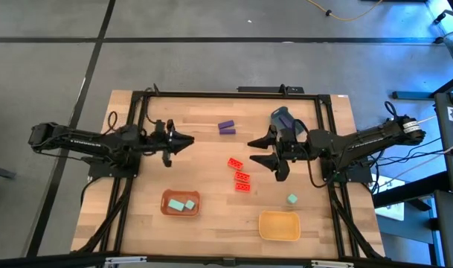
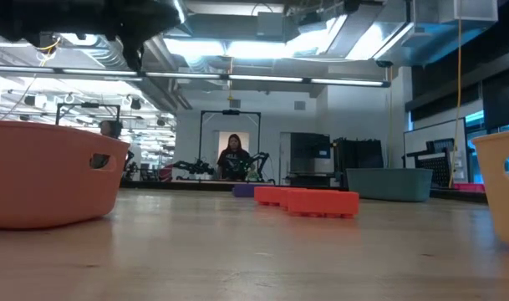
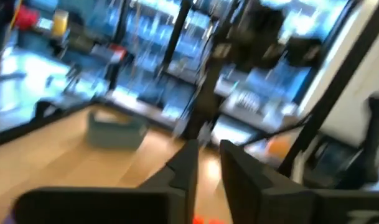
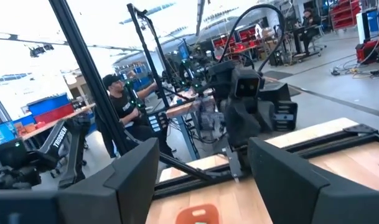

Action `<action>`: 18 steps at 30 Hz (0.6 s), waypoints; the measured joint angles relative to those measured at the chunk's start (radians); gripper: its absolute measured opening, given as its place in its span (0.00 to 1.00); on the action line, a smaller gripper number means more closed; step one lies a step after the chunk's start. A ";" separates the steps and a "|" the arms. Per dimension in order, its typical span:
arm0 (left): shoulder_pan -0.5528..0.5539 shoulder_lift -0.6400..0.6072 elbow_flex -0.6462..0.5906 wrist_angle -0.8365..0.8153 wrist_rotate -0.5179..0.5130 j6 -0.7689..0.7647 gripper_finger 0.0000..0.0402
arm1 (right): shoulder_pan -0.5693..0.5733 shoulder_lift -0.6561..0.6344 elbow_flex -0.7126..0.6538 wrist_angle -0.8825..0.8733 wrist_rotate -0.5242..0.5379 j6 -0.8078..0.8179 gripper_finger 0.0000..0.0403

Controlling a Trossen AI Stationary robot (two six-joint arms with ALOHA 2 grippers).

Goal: Sort & place blocks by color
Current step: Put the bottom violet block into the gray bin

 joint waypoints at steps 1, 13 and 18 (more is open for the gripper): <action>0.009 0.001 0.036 -0.088 0.001 0.012 0.20 | 0.000 0.000 0.000 0.005 0.000 0.000 0.62; 0.323 0.480 0.546 -0.714 0.218 0.244 0.59 | 0.000 0.000 0.000 0.018 0.002 0.080 0.62; 0.373 0.783 0.687 -0.717 0.304 0.450 0.61 | 0.000 0.000 0.000 0.089 0.001 0.076 0.62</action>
